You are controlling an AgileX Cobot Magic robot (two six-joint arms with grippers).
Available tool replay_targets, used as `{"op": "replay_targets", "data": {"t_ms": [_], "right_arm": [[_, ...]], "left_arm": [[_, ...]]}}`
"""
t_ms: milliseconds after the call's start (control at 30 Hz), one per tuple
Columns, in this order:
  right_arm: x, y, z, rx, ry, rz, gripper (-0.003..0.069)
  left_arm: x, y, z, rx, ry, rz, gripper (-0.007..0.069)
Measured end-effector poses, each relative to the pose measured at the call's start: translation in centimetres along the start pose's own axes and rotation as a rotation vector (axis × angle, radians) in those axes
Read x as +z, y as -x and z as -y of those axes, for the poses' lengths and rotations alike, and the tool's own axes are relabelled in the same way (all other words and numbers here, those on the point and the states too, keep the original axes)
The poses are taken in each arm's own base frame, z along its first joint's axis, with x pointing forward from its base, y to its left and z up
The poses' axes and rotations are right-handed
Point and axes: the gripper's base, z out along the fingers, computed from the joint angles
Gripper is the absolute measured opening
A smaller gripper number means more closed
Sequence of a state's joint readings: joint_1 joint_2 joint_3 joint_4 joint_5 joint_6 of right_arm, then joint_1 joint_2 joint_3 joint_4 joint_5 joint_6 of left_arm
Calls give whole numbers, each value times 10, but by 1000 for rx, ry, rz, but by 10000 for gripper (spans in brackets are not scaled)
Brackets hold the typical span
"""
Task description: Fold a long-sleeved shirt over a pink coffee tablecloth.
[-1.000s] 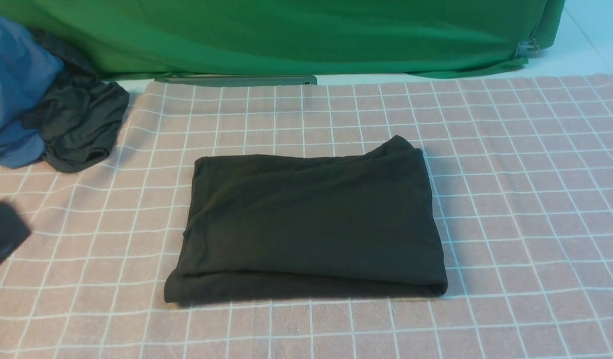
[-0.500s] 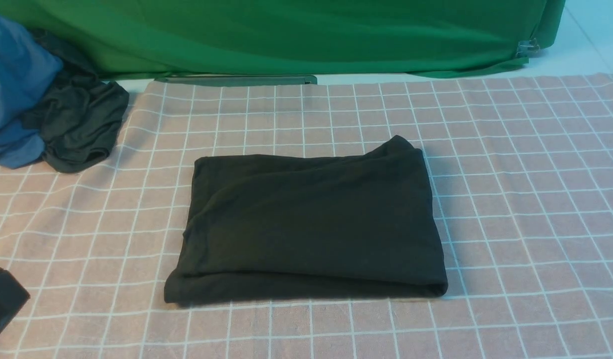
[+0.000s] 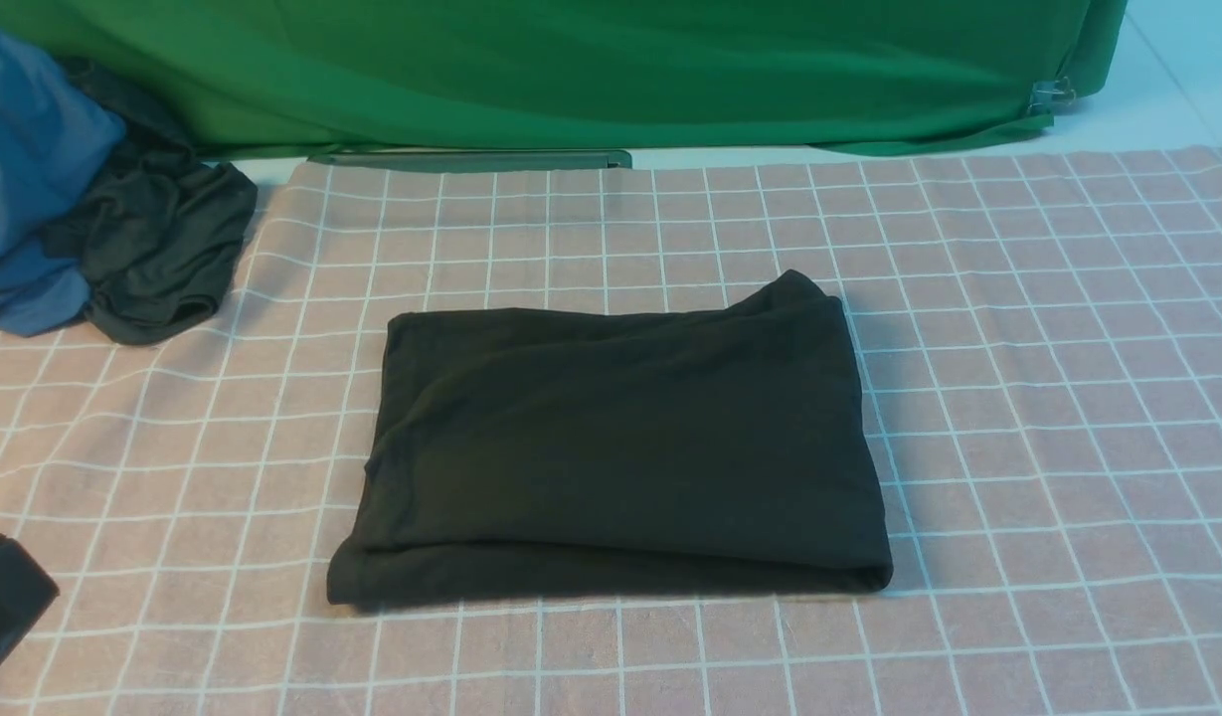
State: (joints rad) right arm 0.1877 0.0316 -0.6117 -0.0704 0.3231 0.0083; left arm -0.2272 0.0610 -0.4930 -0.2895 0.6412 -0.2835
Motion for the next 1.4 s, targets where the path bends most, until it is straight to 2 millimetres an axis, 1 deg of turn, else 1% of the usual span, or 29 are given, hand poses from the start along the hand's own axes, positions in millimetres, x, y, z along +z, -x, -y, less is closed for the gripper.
{"op": "replay_targets", "data": {"t_ms": [133, 233, 333, 400, 467, 500, 533, 567, 600, 633, 667, 733, 833, 1067, 1400], "right_arm": [[0, 0, 0, 1, 0, 0, 171], [0, 0, 0, 4, 0, 0, 178], [0, 0, 0, 8, 0, 0, 185], [0, 0, 0, 9, 0, 0, 190], [0, 0, 0, 9, 0, 0, 199], [0, 0, 0, 9, 0, 0, 200], [0, 0, 0, 10, 0, 0, 203], [0, 0, 0, 11, 0, 0, 204], [0, 0, 0, 11, 0, 0, 206], [0, 0, 0, 11, 0, 0, 207], [0, 0, 0, 11, 0, 0, 210], [0, 0, 0, 11, 0, 0, 215], [0, 0, 0, 12, 0, 0, 218], [0, 0, 0, 12, 0, 0, 235], [0, 0, 0, 14, 0, 0, 237]], "left_arm": [[1, -1, -4, 87, 26, 8, 13], [6, -3, -9, 135, 47, 56, 13], [20, -12, -25, 190, 127, 155, 13], [25, -17, -32, 195, 167, 178, 13], [33, -31, -50, 197, 269, 202, 13], [35, -35, -52, 194, 279, 195, 13], [38, -44, -63, 187, 340, 185, 13], [39, -50, -68, 184, 366, 177, 13], [41, -60, -76, 178, 396, 159, 13], [41, -62, -77, 176, 401, 159, 13], [42, -71, -83, 174, 411, 148, 13], [44, -82, -90, 169, 422, 123, 13], [44, -86, -92, 172, 426, 115, 13], [44, -86, -92, 180, 426, 119, 13], [44, -85, -92, 214, 436, 116, 13]]}}
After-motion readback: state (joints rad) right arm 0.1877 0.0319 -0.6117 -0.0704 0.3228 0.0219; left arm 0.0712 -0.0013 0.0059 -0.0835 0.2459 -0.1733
